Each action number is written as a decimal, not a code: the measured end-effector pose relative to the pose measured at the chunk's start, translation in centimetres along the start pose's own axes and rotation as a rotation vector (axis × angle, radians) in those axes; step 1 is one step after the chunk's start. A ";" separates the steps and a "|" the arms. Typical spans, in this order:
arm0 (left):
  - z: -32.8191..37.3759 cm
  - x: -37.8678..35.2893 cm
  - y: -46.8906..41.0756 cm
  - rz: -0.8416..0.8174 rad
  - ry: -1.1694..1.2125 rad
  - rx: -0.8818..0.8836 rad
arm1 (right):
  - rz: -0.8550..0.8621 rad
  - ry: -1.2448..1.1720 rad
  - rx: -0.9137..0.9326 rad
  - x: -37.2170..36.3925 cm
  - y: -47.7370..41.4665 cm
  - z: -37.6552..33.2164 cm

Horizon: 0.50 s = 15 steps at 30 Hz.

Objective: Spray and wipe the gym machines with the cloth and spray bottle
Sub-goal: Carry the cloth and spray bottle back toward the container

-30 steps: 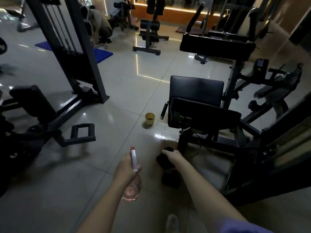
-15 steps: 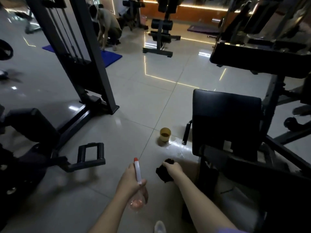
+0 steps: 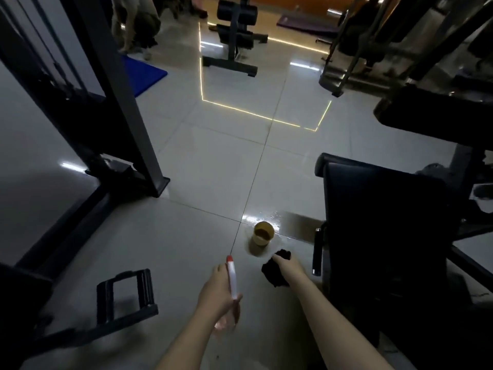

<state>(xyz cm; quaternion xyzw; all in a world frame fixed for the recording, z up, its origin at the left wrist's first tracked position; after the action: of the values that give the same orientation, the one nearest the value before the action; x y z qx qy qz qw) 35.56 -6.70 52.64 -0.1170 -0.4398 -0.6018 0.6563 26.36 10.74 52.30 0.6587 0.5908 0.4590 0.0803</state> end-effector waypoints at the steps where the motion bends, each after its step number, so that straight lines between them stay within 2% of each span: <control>1: 0.2 0.3 -1.7 -0.031 -0.013 -0.007 | 0.010 -0.011 -0.022 -0.4 -0.5 -0.9; 9: 0.4 -0.5 -16.2 -0.162 -0.079 -0.056 | 0.052 -0.028 -0.170 -3.8 -10.6 -3.9; 15: -1.4 -6.0 -28.4 -0.193 -0.040 -0.005 | 0.023 -0.015 -0.235 -7.7 -23.6 -4.2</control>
<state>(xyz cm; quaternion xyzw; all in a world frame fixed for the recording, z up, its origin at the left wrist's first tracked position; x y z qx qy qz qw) 11.47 -10.57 36.83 -0.0875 -0.4604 -0.6609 0.5862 7.75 9.19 35.47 0.6550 0.5246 0.5210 0.1560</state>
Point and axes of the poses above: each hand's wrist, its own y-axis away from the middle knuckle, its own x-axis out of the back of the hand, z = x × y, the point moved 2 cm from there along -y, towards the middle knuckle, and after that the axes turned 9 degrees about z, right-handed, at the moved point
